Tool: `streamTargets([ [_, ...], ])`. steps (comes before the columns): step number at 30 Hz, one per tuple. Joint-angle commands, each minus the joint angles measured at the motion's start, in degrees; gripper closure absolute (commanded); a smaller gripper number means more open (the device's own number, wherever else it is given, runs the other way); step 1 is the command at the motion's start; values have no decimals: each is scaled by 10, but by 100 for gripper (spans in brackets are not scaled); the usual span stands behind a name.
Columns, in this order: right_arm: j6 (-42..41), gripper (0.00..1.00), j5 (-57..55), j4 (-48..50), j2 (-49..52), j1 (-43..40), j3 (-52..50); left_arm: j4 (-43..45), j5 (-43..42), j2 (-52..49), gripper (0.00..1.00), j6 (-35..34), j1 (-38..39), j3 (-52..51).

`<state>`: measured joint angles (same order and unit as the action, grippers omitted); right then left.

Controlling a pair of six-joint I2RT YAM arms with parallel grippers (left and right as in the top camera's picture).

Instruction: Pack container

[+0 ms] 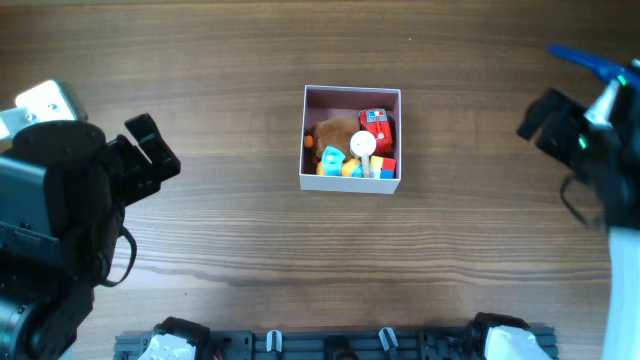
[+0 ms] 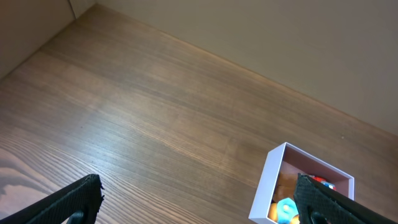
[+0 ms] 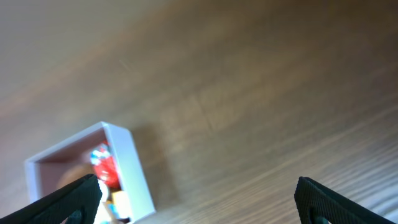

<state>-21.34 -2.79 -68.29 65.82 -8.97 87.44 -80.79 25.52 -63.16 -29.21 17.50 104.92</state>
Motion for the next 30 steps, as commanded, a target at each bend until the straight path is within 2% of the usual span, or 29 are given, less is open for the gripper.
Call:
streamTargets([
  [1,3,0,4,0,-97,3,2,-1,10,0,0,7,-5,5],
  [4,3,0,-29,9,-155,3,-9,-1,10,0,0,7,-5,5],
  [7,5,0,-46,64,-215,3,-56,-1,10,0,0,7,-5,5],
  [12,77,0,15,193,-339,3,-218,-1,10,0,0,7,-5,5],
  [16,124,0,83,243,-417,3,-351,-1,10,0,0,7,-5,5],
  [18,123,0,106,257,-462,3,-437,-1,10,0,0,7,-5,5],
  [24,120,0,142,308,-542,3,-597,-1,10,0,0,7,-5,5],
  [30,117,0,164,348,-624,3,-702,-1,10,0,0,7,-5,5],
])
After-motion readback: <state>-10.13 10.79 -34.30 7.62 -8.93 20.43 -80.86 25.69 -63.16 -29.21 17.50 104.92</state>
